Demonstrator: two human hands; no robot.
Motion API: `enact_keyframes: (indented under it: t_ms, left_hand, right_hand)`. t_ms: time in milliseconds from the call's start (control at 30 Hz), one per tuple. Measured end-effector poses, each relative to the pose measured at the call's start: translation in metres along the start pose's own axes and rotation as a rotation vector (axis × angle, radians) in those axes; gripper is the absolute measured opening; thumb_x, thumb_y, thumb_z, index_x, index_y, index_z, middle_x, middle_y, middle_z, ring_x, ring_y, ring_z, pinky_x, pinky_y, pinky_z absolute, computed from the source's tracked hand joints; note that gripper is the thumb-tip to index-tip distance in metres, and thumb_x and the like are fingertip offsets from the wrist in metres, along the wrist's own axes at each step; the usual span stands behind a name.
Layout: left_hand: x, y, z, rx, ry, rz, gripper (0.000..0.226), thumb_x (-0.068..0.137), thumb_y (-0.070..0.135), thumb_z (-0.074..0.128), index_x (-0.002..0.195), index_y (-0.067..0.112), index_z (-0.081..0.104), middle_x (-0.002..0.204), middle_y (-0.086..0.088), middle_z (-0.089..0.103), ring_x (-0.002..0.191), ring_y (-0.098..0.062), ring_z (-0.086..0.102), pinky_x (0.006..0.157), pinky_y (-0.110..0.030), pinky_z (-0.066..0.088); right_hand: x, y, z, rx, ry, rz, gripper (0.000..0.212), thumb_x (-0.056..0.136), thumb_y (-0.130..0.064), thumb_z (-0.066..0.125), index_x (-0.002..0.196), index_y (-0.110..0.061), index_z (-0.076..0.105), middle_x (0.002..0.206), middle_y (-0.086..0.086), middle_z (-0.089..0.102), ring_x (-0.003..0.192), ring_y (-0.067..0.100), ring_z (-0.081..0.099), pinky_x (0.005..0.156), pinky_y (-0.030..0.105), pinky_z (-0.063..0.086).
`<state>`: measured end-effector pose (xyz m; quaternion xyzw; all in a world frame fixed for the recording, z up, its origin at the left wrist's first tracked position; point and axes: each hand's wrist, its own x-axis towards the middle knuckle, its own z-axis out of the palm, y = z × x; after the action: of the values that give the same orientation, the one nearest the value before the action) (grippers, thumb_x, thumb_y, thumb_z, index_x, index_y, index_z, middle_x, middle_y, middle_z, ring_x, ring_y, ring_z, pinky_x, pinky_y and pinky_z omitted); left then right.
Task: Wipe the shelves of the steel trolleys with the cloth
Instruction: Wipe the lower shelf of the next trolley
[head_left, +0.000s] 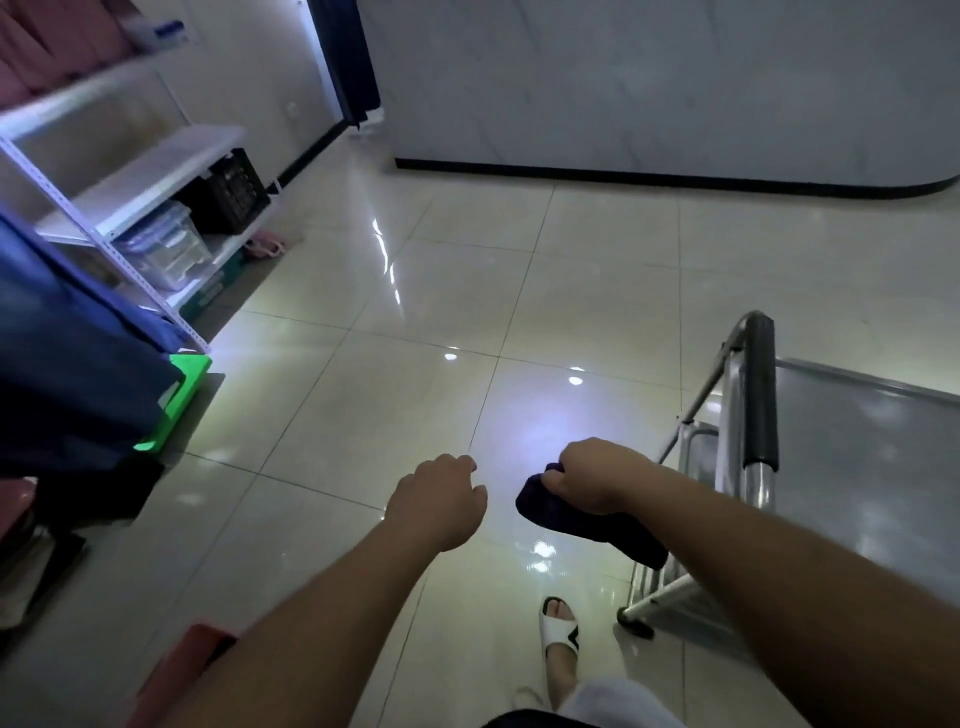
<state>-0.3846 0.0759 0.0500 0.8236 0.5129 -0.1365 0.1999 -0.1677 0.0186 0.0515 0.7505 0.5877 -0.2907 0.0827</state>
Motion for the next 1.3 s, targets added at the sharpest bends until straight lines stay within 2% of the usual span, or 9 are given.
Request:
enact_keyframes:
  t_ms: [100, 267, 400, 633, 767, 867, 1000, 1100, 1300]
  left_hand:
    - [0.040, 0.006, -0.031, 0.037, 0.003, -0.018, 0.051, 0.106, 0.044, 0.041, 0.153, 0.024, 0.045, 0.148, -0.003, 0.054, 0.129, -0.026, 0.054, 0.102, -0.041, 0.045]
    - [0.104, 0.008, -0.071, 0.012, 0.010, -0.061, 0.051, 0.106, 0.043, 0.041, 0.153, 0.024, 0.045, 0.148, -0.003, 0.054, 0.129, -0.027, 0.054, 0.103, -0.039, 0.045]
    - [0.157, 0.002, -0.095, -0.002, -0.029, -0.071, 0.051, 0.107, 0.043, 0.041, 0.154, 0.024, 0.044, 0.150, -0.003, 0.052, 0.131, -0.027, 0.052, 0.105, -0.041, 0.044]
    - [0.297, -0.013, -0.143, 0.011, -0.062, 0.024, 0.053, 0.106, 0.041, 0.041, 0.156, 0.024, 0.042, 0.155, -0.003, 0.048, 0.135, -0.027, 0.049, 0.107, -0.041, 0.043]
    - [0.388, -0.018, -0.190, 0.060, -0.067, 0.126, 0.052, 0.106, 0.041, 0.040, 0.155, 0.023, 0.043, 0.154, -0.003, 0.048, 0.134, -0.028, 0.049, 0.106, -0.040, 0.043]
    - [0.445, -0.013, -0.223, 0.101, -0.097, 0.190, 0.052, 0.106, 0.040, 0.040, 0.155, 0.023, 0.043, 0.155, -0.003, 0.048, 0.137, -0.027, 0.047, 0.108, -0.040, 0.041]
    - [0.512, 0.013, -0.254, 0.143, -0.139, 0.284, 0.054, 0.105, 0.039, 0.040, 0.156, 0.023, 0.043, 0.154, -0.004, 0.049, 0.137, -0.029, 0.048, 0.107, -0.041, 0.044]
    - [0.560, 0.048, -0.267, 0.199, -0.155, 0.355, 0.053, 0.104, 0.039, 0.039, 0.154, 0.023, 0.044, 0.153, -0.004, 0.050, 0.137, -0.029, 0.049, 0.108, -0.041, 0.045]
    - [0.651, 0.150, -0.285, 0.302, -0.145, 0.489, 0.052, 0.105, 0.043, 0.041, 0.152, 0.022, 0.045, 0.153, -0.006, 0.049, 0.139, -0.028, 0.048, 0.108, -0.039, 0.043]
  right_hand:
    - [0.044, 0.012, -0.040, 0.004, -0.001, -0.014, 0.042, 0.102, -0.049, 0.039, 0.072, -0.019, 0.048, 0.078, -0.002, 0.053, 0.067, 0.013, 0.049, 0.065, 0.034, 0.038]
    - [0.113, 0.025, -0.097, -0.036, -0.021, -0.023, 0.041, 0.101, -0.047, 0.038, 0.076, -0.018, 0.052, 0.081, 0.000, 0.056, 0.074, 0.019, 0.054, 0.069, 0.034, 0.042]
    - [0.163, 0.034, -0.131, -0.061, -0.040, -0.006, 0.039, 0.100, -0.047, 0.039, 0.077, -0.019, 0.053, 0.081, -0.001, 0.057, 0.073, 0.018, 0.054, 0.064, 0.034, 0.039]
    - [0.267, 0.044, -0.191, -0.034, -0.063, 0.075, 0.038, 0.098, -0.048, 0.038, 0.085, -0.020, 0.060, 0.081, -0.003, 0.057, 0.084, 0.026, 0.058, 0.070, 0.035, 0.043]
    - [0.322, 0.048, -0.235, -0.028, -0.038, 0.182, 0.033, 0.090, -0.039, 0.042, 0.066, -0.021, 0.056, 0.061, -0.008, 0.060, 0.063, 0.019, 0.053, 0.064, 0.031, 0.041]
    - [0.353, 0.050, -0.266, -0.036, 0.008, 0.238, 0.035, 0.092, -0.040, 0.039, 0.069, -0.020, 0.056, 0.068, -0.004, 0.059, 0.061, 0.018, 0.053, 0.056, 0.029, 0.039]
    - [0.382, 0.067, -0.294, 0.027, 0.065, 0.300, 0.040, 0.096, -0.045, 0.037, 0.073, -0.018, 0.055, 0.074, -0.001, 0.058, 0.063, 0.017, 0.052, 0.054, 0.028, 0.036]
    - [0.400, 0.094, -0.312, 0.084, 0.066, 0.361, 0.041, 0.097, -0.046, 0.037, 0.074, -0.017, 0.056, 0.075, 0.001, 0.058, 0.067, 0.023, 0.054, 0.056, 0.029, 0.038]
    - [0.440, 0.187, -0.351, 0.163, 0.099, 0.468, 0.043, 0.098, -0.045, 0.037, 0.071, -0.015, 0.053, 0.073, 0.003, 0.056, 0.061, 0.021, 0.050, 0.052, 0.028, 0.033]
